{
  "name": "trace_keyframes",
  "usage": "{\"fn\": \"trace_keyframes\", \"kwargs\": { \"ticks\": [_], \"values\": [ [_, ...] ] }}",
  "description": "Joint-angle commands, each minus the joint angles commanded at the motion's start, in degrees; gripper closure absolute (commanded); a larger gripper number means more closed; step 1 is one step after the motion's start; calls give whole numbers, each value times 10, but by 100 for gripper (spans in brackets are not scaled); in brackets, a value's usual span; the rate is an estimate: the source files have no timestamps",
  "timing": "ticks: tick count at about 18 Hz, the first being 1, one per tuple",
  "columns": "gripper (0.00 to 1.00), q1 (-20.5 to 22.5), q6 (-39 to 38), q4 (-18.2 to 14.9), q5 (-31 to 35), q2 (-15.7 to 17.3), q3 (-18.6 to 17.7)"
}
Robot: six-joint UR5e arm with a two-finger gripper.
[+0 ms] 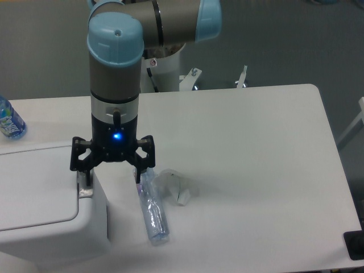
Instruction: Open the trash can
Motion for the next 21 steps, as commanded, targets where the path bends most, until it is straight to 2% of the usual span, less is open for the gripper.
{"fn": "trace_keyframes", "kwargs": {
  "ticks": [4,7,10,12,15,19,21],
  "values": [
    [0,0,2,1,0,1,3],
    [0,6,7,1,2,5,22],
    [0,32,11,6,9,8,46],
    [0,54,34,10,45,20,54],
    [0,61,124,-9,122,37,40],
    [0,87,276,-68,170,52,38],
    [0,98,353,-79,197,53,37]
  ]
}}
